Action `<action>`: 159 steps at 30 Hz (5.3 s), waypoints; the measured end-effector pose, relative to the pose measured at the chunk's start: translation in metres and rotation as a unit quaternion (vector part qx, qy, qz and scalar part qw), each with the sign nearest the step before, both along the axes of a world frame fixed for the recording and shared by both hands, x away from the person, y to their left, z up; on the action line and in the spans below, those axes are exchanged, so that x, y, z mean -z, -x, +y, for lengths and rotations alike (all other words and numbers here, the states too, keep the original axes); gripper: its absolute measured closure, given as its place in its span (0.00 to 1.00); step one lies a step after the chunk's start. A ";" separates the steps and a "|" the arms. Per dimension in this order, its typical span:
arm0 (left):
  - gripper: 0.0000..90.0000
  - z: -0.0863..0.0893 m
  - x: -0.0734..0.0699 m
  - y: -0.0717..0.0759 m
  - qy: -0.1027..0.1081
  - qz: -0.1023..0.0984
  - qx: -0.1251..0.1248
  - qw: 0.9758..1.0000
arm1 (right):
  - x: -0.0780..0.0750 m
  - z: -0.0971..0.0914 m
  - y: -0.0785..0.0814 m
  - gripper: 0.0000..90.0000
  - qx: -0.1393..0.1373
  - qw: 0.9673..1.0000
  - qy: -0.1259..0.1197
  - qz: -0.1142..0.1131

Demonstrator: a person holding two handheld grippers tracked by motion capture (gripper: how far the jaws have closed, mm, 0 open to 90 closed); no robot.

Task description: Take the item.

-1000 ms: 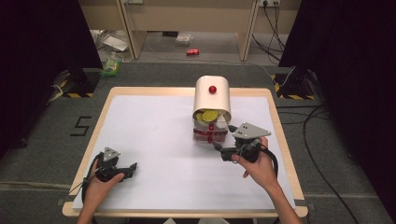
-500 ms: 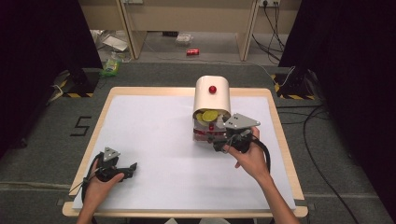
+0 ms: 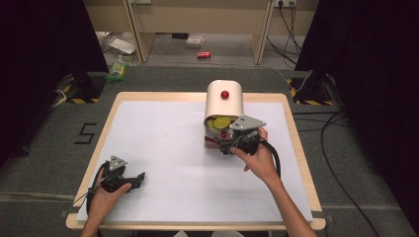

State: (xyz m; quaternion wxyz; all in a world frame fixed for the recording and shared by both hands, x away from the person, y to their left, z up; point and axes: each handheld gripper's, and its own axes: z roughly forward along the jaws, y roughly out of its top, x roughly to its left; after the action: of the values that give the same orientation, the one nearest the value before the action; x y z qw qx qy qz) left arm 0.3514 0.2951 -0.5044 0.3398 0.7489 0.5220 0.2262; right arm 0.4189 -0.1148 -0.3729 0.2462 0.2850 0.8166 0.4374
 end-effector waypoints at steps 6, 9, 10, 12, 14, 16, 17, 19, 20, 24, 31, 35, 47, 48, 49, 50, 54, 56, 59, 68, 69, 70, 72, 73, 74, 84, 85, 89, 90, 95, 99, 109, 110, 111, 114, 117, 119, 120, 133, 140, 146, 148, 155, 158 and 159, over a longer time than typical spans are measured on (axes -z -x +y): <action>0.12 0.000 0.000 0.000 0.000 0.000 0.000 1.000 | 0.002 0.001 -0.001 0.22 0.000 1.000 0.001 0.002; 0.12 0.000 0.000 0.000 0.000 0.000 0.000 1.000 | 0.001 -0.001 0.000 0.23 -0.005 1.000 -0.007 0.010; 0.12 0.000 0.000 0.000 0.000 0.000 0.000 1.000 | 0.000 -0.002 0.000 0.24 -0.005 1.000 -0.006 0.010; 0.12 0.000 0.000 0.000 0.000 0.000 0.000 1.000 | 0.000 -0.002 0.000 0.24 -0.005 1.000 -0.005 0.011; 0.12 0.000 0.000 0.000 0.000 0.000 0.000 1.000 | -0.001 -0.002 0.002 0.24 -0.006 1.000 -0.005 0.013; 0.12 0.000 0.000 0.000 0.000 0.000 0.000 1.000 | -0.002 -0.002 0.004 0.24 -0.006 1.000 0.000 0.017; 0.12 0.000 0.000 0.000 0.000 0.000 0.000 1.000 | -0.002 -0.002 0.004 0.24 -0.006 1.000 0.000 0.017; 0.12 0.000 0.000 0.000 0.000 0.000 0.000 1.000 | -0.003 -0.001 0.007 0.24 -0.009 1.000 0.003 0.016; 0.12 0.000 0.000 0.000 0.000 0.000 0.000 1.000 | -0.003 -0.001 0.007 0.24 -0.009 1.000 0.003 0.016; 0.12 0.000 0.000 0.000 0.000 0.000 0.000 1.000 | -0.004 -0.002 0.014 0.25 -0.017 1.000 0.006 0.024; 0.12 0.000 0.000 0.000 0.000 0.000 0.000 1.000 | -0.003 -0.003 0.023 0.27 -0.020 1.000 0.008 0.023; 0.12 0.000 0.000 0.000 0.000 0.000 0.000 1.000 | -0.002 -0.002 0.028 0.27 -0.021 1.000 0.015 0.018; 0.12 0.000 0.000 0.000 0.000 -0.001 0.000 1.000 | -0.001 -0.001 0.039 0.28 -0.025 0.999 0.032 0.013; 0.12 0.000 0.000 0.000 0.000 0.000 0.000 1.000 | -0.001 -0.001 0.039 0.28 -0.025 0.999 0.032 0.014; 0.12 0.000 0.000 0.000 0.000 0.000 0.000 1.000 | -0.001 -0.001 0.039 0.28 -0.025 0.999 0.032 0.014; 0.12 0.000 0.000 0.000 0.000 0.000 0.000 1.000 | -0.001 -0.001 0.040 0.28 -0.025 0.999 0.033 0.015; 0.12 0.000 0.000 0.000 0.000 0.000 0.000 1.000 | -0.001 -0.001 0.043 0.28 -0.027 0.999 0.035 0.016; 0.12 0.000 0.000 0.000 0.001 0.000 0.000 1.000 | -0.001 -0.001 0.044 0.28 -0.028 0.999 0.037 0.017; 0.12 0.000 0.000 0.000 0.001 0.000 0.000 1.000 | -0.001 -0.001 0.045 0.28 -0.030 0.999 0.038 0.019; 0.12 0.000 0.000 0.000 0.000 0.000 0.001 1.000 | -0.001 -0.001 0.049 0.28 -0.032 0.998 0.043 0.023; 0.12 0.000 0.000 0.000 0.000 0.000 0.001 1.000 | -0.001 -0.001 0.049 0.28 -0.032 0.998 0.043 0.023; 0.12 0.000 0.000 0.000 0.000 0.000 0.000 1.000 | -0.001 -0.001 0.050 0.28 -0.033 0.998 0.044 0.024; 0.12 0.000 0.000 0.000 0.000 0.000 0.000 1.000 | -0.001 -0.001 0.050 0.28 -0.033 0.998 0.044 0.025; 0.12 0.000 0.000 0.000 0.000 0.000 0.000 1.000 | -0.001 -0.001 0.050 0.29 -0.034 0.998 0.046 0.026; 0.12 0.000 0.000 0.000 0.000 0.000 0.000 1.000 | -0.001 -0.001 0.050 0.29 -0.034 0.998 0.046 0.026; 0.12 0.000 0.000 0.000 0.000 0.000 0.001 1.000 | -0.001 -0.001 0.054 0.29 -0.035 0.998 0.051 0.030; 0.12 0.000 0.000 0.000 0.000 0.000 0.001 1.000 | -0.002 -0.001 0.054 0.29 -0.036 0.998 0.052 0.030; 0.12 0.000 0.000 0.000 0.000 0.000 0.001 1.000 | -0.002 0.000 0.055 0.29 -0.036 0.997 0.053 0.032; 0.12 0.000 0.000 0.000 0.000 0.000 0.000 1.000 | -0.002 0.000 0.055 0.29 -0.036 0.997 0.053 0.032; 0.12 0.000 0.000 0.000 0.000 0.000 0.001 1.000 | -0.002 0.000 0.056 0.29 -0.037 0.997 0.054 0.034; 0.12 0.000 0.000 0.000 0.000 0.000 0.000 1.000 | -0.002 0.000 0.056 0.29 -0.038 0.997 0.056 0.035; 0.12 0.000 0.000 0.000 0.000 0.000 0.001 1.000 | -0.002 0.000 0.057 0.29 -0.040 0.997 0.057 0.038; 0.12 0.000 0.000 0.000 0.000 0.000 0.001 1.000 | -0.002 0.000 0.057 0.29 -0.040 0.997 0.057 0.038; 0.12 0.000 0.000 0.000 0.000 0.000 0.001 1.000 | -0.002 0.000 0.057 0.29 -0.040 0.997 0.056 0.039; 0.12 0.000 0.000 0.000 0.000 0.000 0.000 1.000 | -0.003 -0.001 0.056 0.29 -0.039 0.997 0.049 0.043; 0.12 0.000 0.000 0.000 0.001 0.000 0.000 1.000 | -0.002 -0.001 0.055 0.29 -0.039 0.997 0.047 0.043; 0.12 0.000 0.000 0.000 0.000 0.000 0.000 1.000 | -0.002 -0.002 0.055 0.29 -0.037 0.997 0.045 0.045; 0.12 0.000 0.000 0.000 0.000 0.000 0.000 1.000 | -0.002 -0.002 0.055 0.29 -0.037 0.997 0.045 0.045; 0.12 0.000 0.000 0.000 0.001 -0.001 0.000 1.000 | -0.004 -0.005 0.052 0.29 -0.035 0.998 0.032 0.049; 0.12 0.000 0.000 0.000 0.000 0.000 0.001 1.000 | -0.003 -0.004 0.053 0.29 -0.038 0.997 0.040 0.053; 0.12 0.000 0.000 0.000 0.000 0.000 0.000 1.000 | -0.006 -0.004 0.056 0.29 -0.042 0.996 0.046 0.059; 0.12 0.000 0.000 0.000 0.000 0.000 0.000 1.000 | -0.006 -0.004 0.056 0.29 -0.042 0.996 0.046 0.059; 0.12 0.000 0.000 0.000 0.001 0.000 0.000 1.000 | -0.008 -0.003 0.058 0.31 -0.044 0.996 0.051 0.059; 0.12 0.000 0.000 0.000 0.001 0.000 0.000 1.000 | -0.008 -0.003 0.059 0.31 -0.044 0.996 0.054 0.057; 0.12 0.000 0.000 0.000 0.001 0.000 0.000 1.000 | -0.008 -0.003 0.059 0.31 -0.044 0.996 0.055 0.057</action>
State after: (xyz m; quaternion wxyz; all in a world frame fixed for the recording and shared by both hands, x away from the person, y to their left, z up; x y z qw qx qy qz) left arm 0.3511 0.2952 -0.5045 0.3407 0.7485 0.5221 0.2259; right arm 0.3595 -0.1174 -0.3651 0.1955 0.2592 0.8638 0.3854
